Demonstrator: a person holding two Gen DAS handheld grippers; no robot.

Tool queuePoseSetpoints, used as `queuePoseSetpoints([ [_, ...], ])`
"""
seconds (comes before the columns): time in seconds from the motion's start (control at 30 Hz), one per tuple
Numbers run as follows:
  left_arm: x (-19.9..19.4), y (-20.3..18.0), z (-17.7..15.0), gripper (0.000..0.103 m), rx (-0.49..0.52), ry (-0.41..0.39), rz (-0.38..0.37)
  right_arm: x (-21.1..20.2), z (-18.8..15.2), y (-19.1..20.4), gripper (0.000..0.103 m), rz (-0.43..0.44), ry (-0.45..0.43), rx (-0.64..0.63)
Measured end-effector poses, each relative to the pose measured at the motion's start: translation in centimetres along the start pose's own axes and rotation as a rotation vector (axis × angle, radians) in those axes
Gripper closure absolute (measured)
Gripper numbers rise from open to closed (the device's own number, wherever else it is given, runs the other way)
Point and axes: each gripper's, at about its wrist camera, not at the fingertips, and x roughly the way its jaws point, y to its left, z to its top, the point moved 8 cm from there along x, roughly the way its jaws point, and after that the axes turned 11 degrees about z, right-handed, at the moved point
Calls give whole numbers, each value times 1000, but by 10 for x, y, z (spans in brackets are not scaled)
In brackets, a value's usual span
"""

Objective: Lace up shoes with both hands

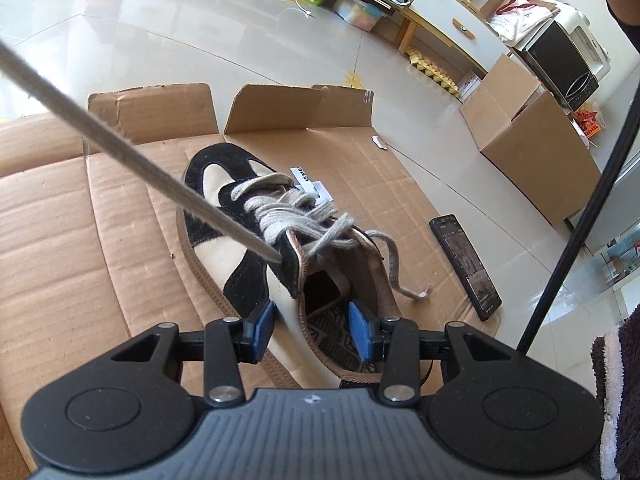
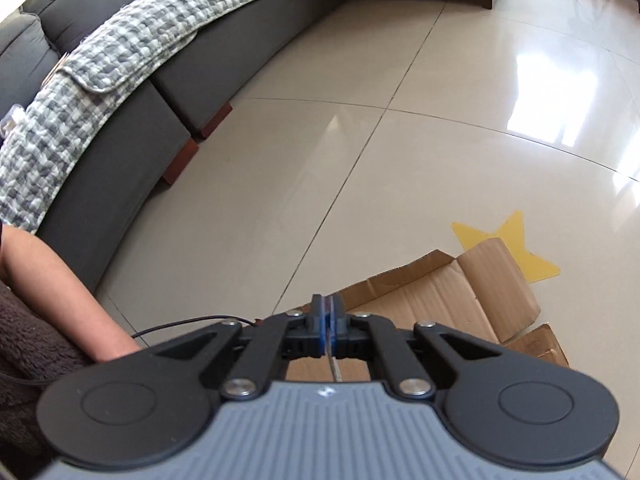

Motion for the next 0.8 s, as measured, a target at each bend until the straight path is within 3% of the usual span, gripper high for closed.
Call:
queuePoseSetpoints([
  [0.13, -4, 4, -4, 59, -11, 18, 0, 9, -3, -1, 95, -11, 40, 2],
  [0.2, -5, 4, -6, 50, -18, 29, 1, 7, -6, -4, 71, -38, 50, 15],
  [0.33, -12, 9, -8, 30, -48, 37, 38, -15, -18, -14, 54, -141, 53, 85],
  [0.37, -14, 10, -9, 23, -55, 43, 43, -20, -20, -15, 36, -158, 55, 100],
  [0.4, -17, 11, -9, 22, -61, 53, 49, -31, -27, -17, 21, -198, 54, 141],
  [0.47, -24, 13, -10, 19, -56, 78, 71, -50, -39, -18, 6, -259, 52, 207],
  [0.5, -28, 15, -9, 12, -38, 99, 96, -62, -47, -17, 0, -291, 44, 240],
  [0.57, -36, 17, -7, 1, -1, 140, 152, -82, -62, -15, 0, -348, 34, 302],
  [0.7, -64, 19, 11, 1, 83, 192, 306, -122, -99, -14, 0, -503, -17, 518],
  [0.8, -88, 18, 34, 1, 78, 214, 412, -148, -127, -7, 0, -593, -72, 670],
])
